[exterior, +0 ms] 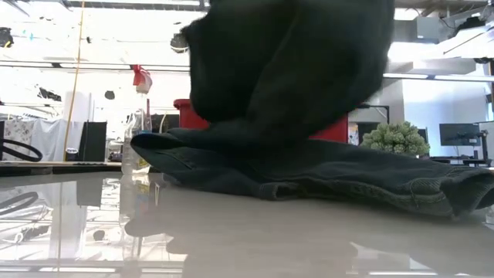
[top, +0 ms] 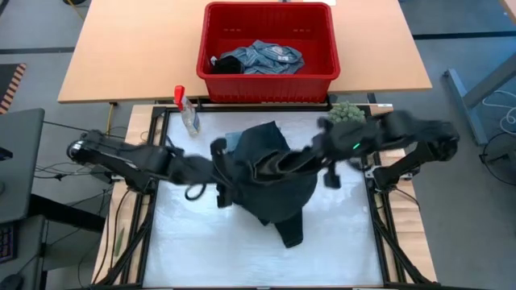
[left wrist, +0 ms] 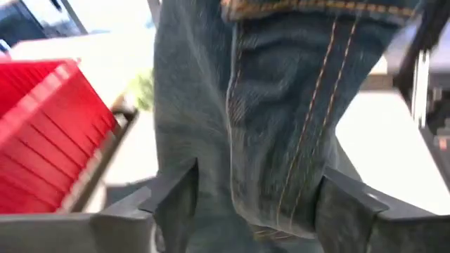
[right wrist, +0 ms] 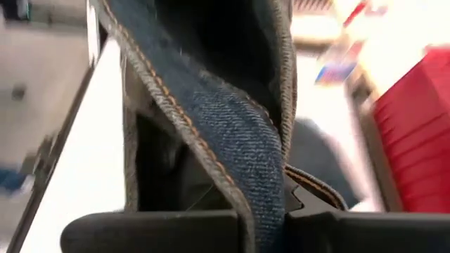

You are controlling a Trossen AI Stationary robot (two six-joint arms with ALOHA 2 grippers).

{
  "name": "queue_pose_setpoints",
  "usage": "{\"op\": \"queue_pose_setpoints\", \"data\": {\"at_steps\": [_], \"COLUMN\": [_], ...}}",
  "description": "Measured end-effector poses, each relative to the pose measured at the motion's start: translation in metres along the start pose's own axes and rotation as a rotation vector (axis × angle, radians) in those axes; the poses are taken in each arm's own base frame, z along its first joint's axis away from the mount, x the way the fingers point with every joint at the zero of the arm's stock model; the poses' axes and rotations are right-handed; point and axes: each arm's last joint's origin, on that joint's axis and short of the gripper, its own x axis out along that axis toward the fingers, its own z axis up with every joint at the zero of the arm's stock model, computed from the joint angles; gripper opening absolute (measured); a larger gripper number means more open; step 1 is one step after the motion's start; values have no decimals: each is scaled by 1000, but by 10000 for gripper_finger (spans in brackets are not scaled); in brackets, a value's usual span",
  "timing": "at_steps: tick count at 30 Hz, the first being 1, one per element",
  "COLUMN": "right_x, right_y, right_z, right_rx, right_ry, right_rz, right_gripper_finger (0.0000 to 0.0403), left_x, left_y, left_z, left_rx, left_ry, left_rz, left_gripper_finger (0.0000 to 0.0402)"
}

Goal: Fold Laundry from Bin
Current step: Fold the black pants from the red laundry bin

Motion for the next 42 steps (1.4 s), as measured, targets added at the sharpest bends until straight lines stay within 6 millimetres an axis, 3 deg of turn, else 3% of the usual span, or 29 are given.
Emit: {"op": "queue_pose_setpoints", "data": {"at_steps": [4, 7, 13, 16, 21, 24, 32, 36, 39, 42], "right_x": [-51, -81, -115, -129, -136, -135, -159, -174, -178, -176], "right_y": [-11, -18, -24, -20, -14, -12, -20, -26, -27, -27], "right_z": [30, 41, 32, 30, 32, 33, 24, 16, 13, 13], "right_rx": [-19, -30, 15, 22, 9, 3, 50, 75, 89, 88], "right_ry": [-203, -323, -448, -492, -541, -544, -617, -651, -655, -637], "right_rz": [-27, -40, -16, 65, 129, 141, 81, 55, 50, 52], "right_gripper_finger": [35, 35, 35, 35, 35, 35, 35, 35, 35, 35], "left_x": [-26, -46, -75, -75, -42, -29, -73, -86, -65, -31], "left_y": [19, 34, 60, 70, 67, 60, 66, 59, 43, 24], "left_z": [40, 63, 76, 75, 68, 59, 39, 19, -2, -31], "left_rx": [-3, 3, -33, -87, -118, -115, -174, -162, -128, -35], "left_ry": [-131, -216, -312, -311, -204, -100, 63, 247, 353, 406], "left_rz": [23, 19, 29, 44, -179, -227, -222, -244, -266, -280], "left_gripper_finger": [251, 256, 257, 257, 257, 257, 257, 257, 257, 257]}}
